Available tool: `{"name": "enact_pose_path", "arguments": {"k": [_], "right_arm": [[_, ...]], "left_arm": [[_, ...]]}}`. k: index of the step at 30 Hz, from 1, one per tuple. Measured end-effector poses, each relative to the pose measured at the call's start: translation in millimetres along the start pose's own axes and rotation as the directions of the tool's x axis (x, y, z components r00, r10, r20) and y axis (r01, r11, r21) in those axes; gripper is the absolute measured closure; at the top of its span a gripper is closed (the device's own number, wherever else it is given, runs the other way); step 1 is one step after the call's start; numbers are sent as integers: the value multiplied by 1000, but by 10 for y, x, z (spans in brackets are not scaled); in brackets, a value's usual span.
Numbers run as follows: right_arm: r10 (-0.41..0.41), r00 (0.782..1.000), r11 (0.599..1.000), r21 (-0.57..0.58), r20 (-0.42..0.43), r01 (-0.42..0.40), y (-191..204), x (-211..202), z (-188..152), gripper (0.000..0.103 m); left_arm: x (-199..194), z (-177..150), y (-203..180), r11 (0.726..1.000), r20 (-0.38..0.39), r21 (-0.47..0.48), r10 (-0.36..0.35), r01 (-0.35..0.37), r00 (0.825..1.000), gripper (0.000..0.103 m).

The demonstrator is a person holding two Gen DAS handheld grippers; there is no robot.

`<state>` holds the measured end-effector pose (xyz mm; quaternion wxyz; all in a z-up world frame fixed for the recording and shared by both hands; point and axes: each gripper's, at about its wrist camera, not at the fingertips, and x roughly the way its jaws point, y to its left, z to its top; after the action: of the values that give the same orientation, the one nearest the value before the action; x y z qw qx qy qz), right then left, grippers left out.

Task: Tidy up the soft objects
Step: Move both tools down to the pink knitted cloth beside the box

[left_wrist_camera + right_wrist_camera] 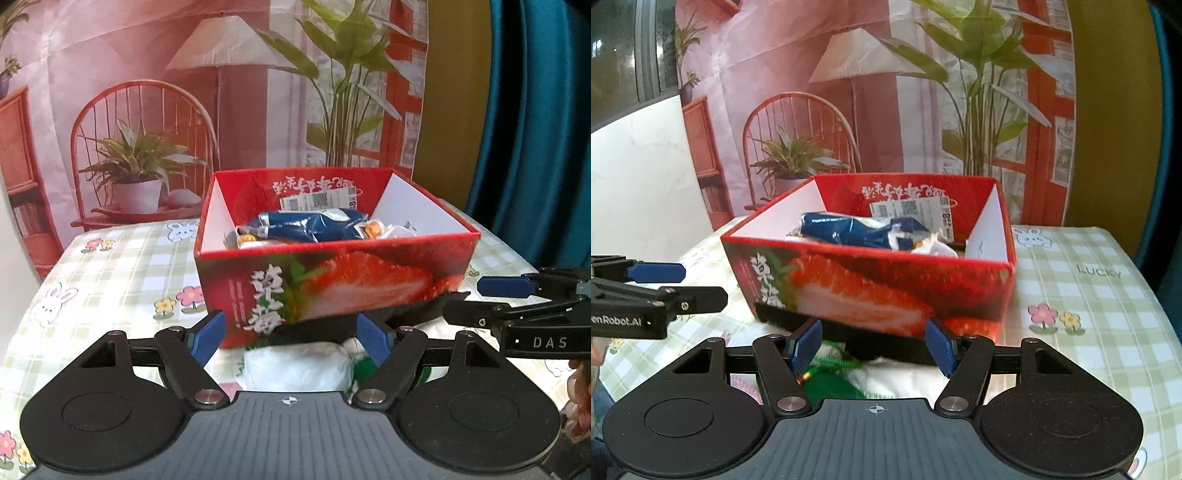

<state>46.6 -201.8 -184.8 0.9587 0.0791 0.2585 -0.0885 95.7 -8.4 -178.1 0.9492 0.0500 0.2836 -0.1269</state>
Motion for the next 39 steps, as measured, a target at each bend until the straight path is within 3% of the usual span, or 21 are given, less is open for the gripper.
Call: {"name": "enact_pose_path", "arguments": {"k": [8,27,39], "right_arm": [[14,1000,1000,1,-18,-14,78,-40,-240,44],[9,1000,999,38,-15,-8,21,-32,-301,44],[29,999,999,38,-43,-28,57,27,-359,44]], "left_arm": [[-87,-133,72,998,8,-59,-16,16,1000,23],[-15,-221,283,987,-32,-159,15,-20,999,23],[92,-285,277,982,-65,-186,-51,38,997,25]]}}
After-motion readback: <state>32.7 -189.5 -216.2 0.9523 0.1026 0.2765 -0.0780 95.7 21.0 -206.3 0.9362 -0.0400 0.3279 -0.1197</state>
